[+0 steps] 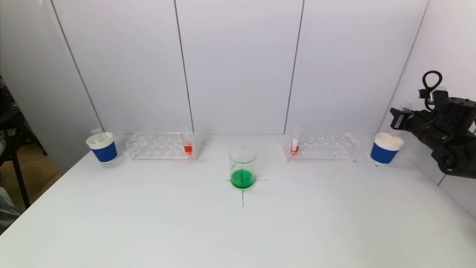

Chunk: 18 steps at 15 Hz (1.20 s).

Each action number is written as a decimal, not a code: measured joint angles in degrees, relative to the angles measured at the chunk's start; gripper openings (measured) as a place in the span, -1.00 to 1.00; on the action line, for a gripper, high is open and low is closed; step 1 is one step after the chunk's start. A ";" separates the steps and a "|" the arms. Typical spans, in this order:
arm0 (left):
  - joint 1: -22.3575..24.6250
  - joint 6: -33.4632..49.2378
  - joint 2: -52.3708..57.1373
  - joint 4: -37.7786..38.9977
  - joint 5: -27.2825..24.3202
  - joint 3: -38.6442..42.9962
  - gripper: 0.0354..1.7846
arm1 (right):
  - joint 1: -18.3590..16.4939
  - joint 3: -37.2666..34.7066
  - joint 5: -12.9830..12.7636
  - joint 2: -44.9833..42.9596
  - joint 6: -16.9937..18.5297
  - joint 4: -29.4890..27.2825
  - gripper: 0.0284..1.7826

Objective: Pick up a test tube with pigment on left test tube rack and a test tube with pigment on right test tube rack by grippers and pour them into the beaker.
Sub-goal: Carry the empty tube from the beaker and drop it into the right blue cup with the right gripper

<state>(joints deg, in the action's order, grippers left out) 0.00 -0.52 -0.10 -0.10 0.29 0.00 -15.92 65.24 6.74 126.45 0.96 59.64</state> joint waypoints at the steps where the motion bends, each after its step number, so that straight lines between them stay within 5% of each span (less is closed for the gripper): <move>1: 0.00 0.00 0.00 0.00 0.01 0.00 0.97 | 0.00 -0.34 -0.02 0.67 -0.06 0.04 -0.42; 6: 0.00 -0.02 0.00 0.00 0.00 0.00 0.97 | 0.02 -1.39 0.01 3.97 -0.17 5.63 -0.42; 18: 0.00 0.00 0.00 0.00 0.01 0.00 0.97 | -0.06 0.79 1.19 8.23 -0.09 5.77 -0.42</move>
<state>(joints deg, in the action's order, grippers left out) 0.00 -0.52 -0.10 -0.10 0.30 0.00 -15.98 66.04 7.94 134.68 0.88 65.40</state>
